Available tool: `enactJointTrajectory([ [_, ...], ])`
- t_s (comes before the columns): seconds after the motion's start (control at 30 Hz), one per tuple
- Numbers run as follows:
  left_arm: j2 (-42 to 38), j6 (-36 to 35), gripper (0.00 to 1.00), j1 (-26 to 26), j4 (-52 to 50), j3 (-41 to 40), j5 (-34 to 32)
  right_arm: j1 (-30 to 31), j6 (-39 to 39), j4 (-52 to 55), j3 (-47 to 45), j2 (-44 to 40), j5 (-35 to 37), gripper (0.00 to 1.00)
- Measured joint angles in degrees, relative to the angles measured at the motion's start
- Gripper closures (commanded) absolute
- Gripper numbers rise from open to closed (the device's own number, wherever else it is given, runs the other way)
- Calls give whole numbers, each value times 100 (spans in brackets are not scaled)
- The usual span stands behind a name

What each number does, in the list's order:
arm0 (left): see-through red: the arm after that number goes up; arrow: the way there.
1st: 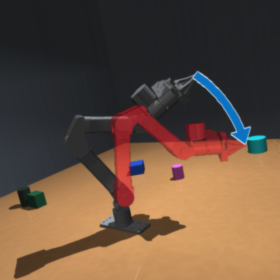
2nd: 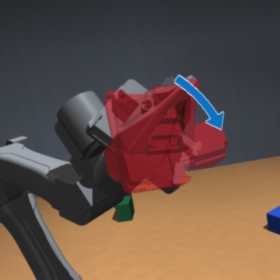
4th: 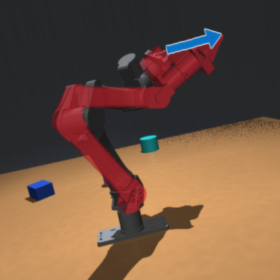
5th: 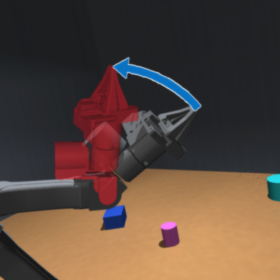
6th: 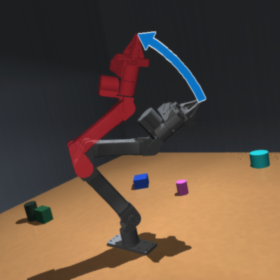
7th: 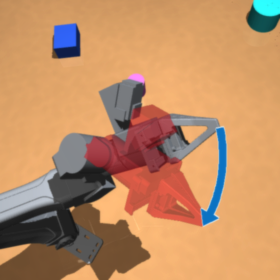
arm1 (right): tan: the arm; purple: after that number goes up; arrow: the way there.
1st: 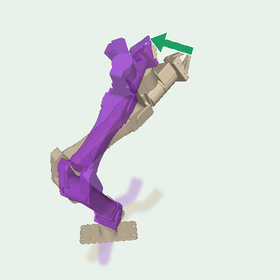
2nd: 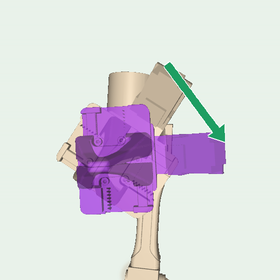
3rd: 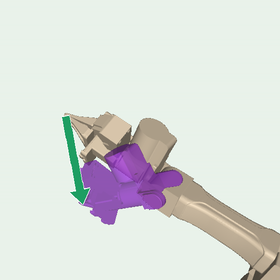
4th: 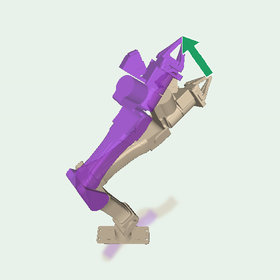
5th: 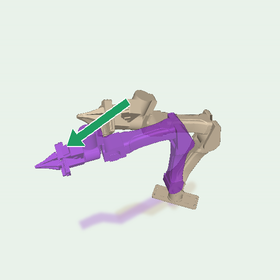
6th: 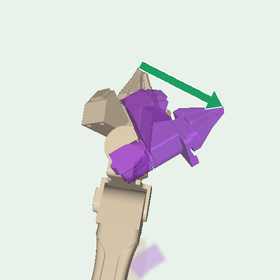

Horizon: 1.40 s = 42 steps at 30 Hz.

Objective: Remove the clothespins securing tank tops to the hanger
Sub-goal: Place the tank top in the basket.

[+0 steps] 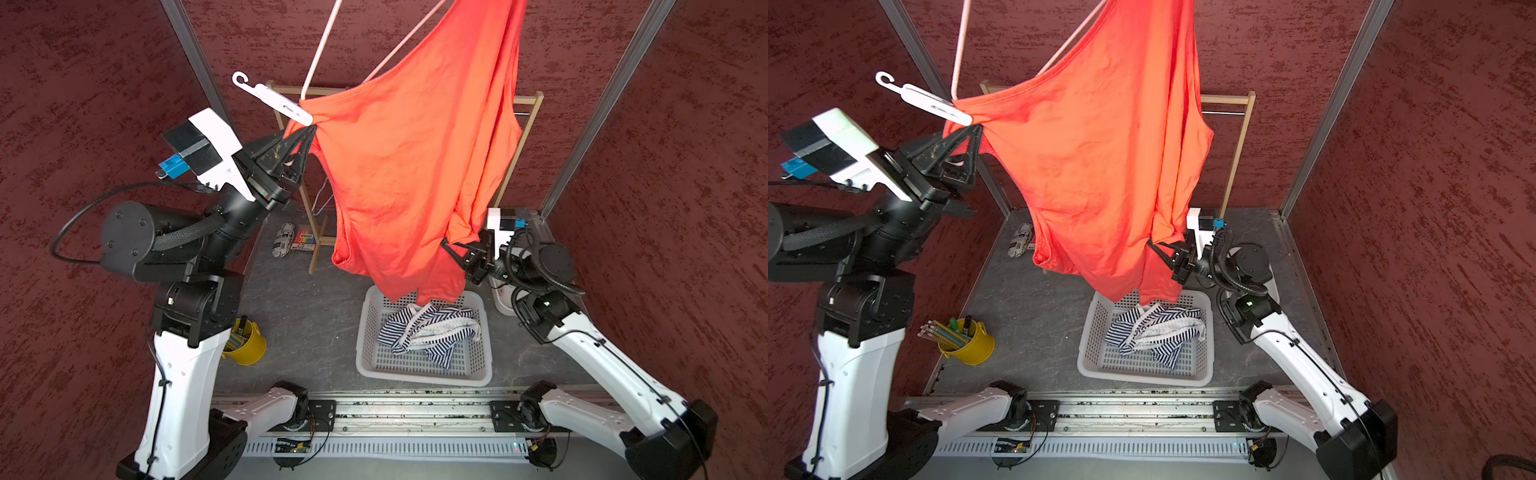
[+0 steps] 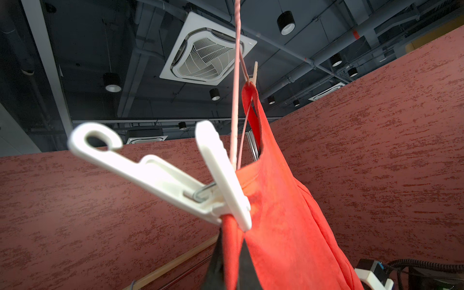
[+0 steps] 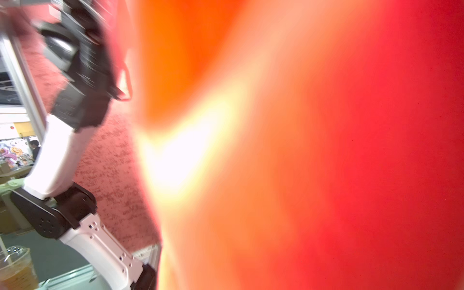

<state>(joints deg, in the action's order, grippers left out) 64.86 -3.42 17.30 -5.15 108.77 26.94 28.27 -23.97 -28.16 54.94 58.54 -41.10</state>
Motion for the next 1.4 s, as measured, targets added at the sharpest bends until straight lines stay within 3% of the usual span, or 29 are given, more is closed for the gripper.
enactJointTrajectory([
  [0.17, 0, 63, 100, -175, 4, -87, 2, 20, -177, -304, 236, -328, -22, 91],
  [0.3, -17, 120, 100, -302, -15, -96, 92, 28, -317, -514, -94, -573, -111, 85],
  [0.37, -79, 140, 100, -352, 2, -188, 295, 33, -275, -407, -313, -667, -247, 88],
  [0.63, -503, 321, 100, -389, 179, -1056, 1541, 48, 306, 1572, -1471, -984, -63, 91],
  [0.77, -1036, 638, 100, -391, 450, -2162, 1945, 48, 341, 2308, -2013, -1335, 247, 90],
  [0.8, -1246, 710, 100, -391, 518, -2553, 1956, 48, 317, 2430, -2124, -1397, 313, 86],
  [0.83, -1456, 774, 100, -391, 555, -2929, 1950, 48, 289, 2538, -2240, -1460, 400, 76],
  [0.9, -1882, 907, 100, -389, 592, -3615, 1917, 48, 221, 2844, -2411, -1596, 529, 53],
  [0.97, -2264, 1032, 100, -378, 531, -4127, 1915, 48, 212, 3294, -2437, -1766, 695, 20],
  [1.03, -2562, 1128, 100, -365, 334, -4341, 1908, 50, 251, 3899, -2295, -2028, 944, 2],
  [1.23, -3427, 1154, 100, -345, -348, -4422, 1572, 50, 437, 5289, -1207, -2527, 1390, 1],
  [1.4, -3783, 1027, 100, -341, -789, -4347, 1316, 50, 800, 6419, -212, -2354, 1176, 1],
])
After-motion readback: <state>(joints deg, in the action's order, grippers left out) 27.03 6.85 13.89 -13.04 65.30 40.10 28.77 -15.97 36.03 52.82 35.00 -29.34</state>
